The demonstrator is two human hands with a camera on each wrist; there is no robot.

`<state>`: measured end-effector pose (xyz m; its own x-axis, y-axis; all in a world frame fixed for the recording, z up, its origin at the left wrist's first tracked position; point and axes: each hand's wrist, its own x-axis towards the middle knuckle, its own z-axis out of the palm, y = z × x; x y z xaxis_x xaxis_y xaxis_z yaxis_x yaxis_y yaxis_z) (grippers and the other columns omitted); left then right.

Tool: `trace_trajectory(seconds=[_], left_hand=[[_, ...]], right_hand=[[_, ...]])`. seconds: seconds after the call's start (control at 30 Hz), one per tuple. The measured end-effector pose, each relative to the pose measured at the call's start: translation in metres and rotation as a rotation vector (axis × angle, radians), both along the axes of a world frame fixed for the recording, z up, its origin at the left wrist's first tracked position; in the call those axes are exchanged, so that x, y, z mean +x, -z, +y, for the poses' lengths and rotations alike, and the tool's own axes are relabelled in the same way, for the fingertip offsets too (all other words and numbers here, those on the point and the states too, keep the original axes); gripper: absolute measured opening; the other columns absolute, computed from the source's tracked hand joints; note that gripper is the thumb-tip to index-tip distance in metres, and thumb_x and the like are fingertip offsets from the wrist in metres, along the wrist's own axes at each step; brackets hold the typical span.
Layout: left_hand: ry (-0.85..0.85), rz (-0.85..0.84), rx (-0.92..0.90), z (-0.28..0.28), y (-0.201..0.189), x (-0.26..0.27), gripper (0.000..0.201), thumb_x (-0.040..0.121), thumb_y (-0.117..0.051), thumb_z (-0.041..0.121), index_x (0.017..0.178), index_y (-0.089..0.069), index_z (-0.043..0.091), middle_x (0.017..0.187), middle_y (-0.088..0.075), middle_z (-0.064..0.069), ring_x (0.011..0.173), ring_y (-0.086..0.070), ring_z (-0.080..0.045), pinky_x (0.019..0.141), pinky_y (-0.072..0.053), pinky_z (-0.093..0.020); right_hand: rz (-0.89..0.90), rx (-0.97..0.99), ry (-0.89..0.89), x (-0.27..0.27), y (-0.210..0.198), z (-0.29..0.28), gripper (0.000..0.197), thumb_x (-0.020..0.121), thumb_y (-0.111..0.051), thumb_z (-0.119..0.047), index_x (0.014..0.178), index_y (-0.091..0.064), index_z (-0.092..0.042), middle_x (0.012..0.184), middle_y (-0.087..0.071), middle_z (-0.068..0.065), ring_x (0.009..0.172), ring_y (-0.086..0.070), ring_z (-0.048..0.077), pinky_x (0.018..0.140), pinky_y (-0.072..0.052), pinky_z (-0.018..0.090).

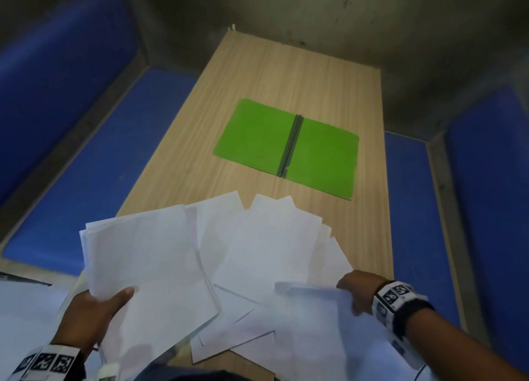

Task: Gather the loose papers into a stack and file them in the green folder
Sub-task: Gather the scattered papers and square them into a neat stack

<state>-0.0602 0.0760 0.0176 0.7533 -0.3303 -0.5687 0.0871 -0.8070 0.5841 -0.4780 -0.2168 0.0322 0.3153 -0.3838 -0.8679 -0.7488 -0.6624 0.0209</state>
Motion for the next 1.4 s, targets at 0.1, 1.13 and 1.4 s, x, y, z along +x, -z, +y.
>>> trace_trajectory(seconds=[0.1, 1.13, 1.4], left_hand=[[0.025, 0.005, -0.045, -0.008, 0.002, -0.002, 0.036, 0.079, -0.083, 0.028, 0.097, -0.067, 0.002, 0.092, -0.072, -0.021, 0.082, -0.065, -0.039, 0.079, -0.054, -0.050], [0.013, 0.046, -0.093, -0.011, 0.030, 0.009, 0.026, 0.077, -0.084, 0.029, 0.078, -0.069, 0.008, 0.077, -0.074, -0.015, 0.073, -0.068, -0.032, 0.071, -0.054, -0.042], [-0.156, 0.095, -0.246, -0.001, 0.013, 0.027, 0.017, 0.080, -0.083, 0.017, 0.081, -0.066, 0.014, 0.081, -0.072, -0.008, 0.078, -0.068, -0.029, 0.070, -0.052, -0.035]], right_hand=[[0.029, 0.005, 0.060, -0.017, -0.024, -0.007, 0.051, 0.074, -0.075, -0.012, 0.122, -0.061, -0.017, 0.126, -0.060, 0.004, 0.116, -0.058, 0.022, 0.081, -0.044, 0.023], [-0.843, -0.222, 1.447, 0.102, 0.057, 0.040, 0.035, 0.077, -0.074, -0.005, 0.109, -0.062, -0.002, 0.111, -0.068, 0.016, 0.094, -0.063, 0.028, 0.081, -0.046, 0.030], [-1.015, -0.436, 1.568, 0.038, 0.010, 0.024, 0.032, 0.090, -0.062, -0.015, 0.116, -0.060, 0.003, 0.107, -0.065, 0.011, 0.091, -0.060, 0.024, 0.082, -0.040, 0.029]])
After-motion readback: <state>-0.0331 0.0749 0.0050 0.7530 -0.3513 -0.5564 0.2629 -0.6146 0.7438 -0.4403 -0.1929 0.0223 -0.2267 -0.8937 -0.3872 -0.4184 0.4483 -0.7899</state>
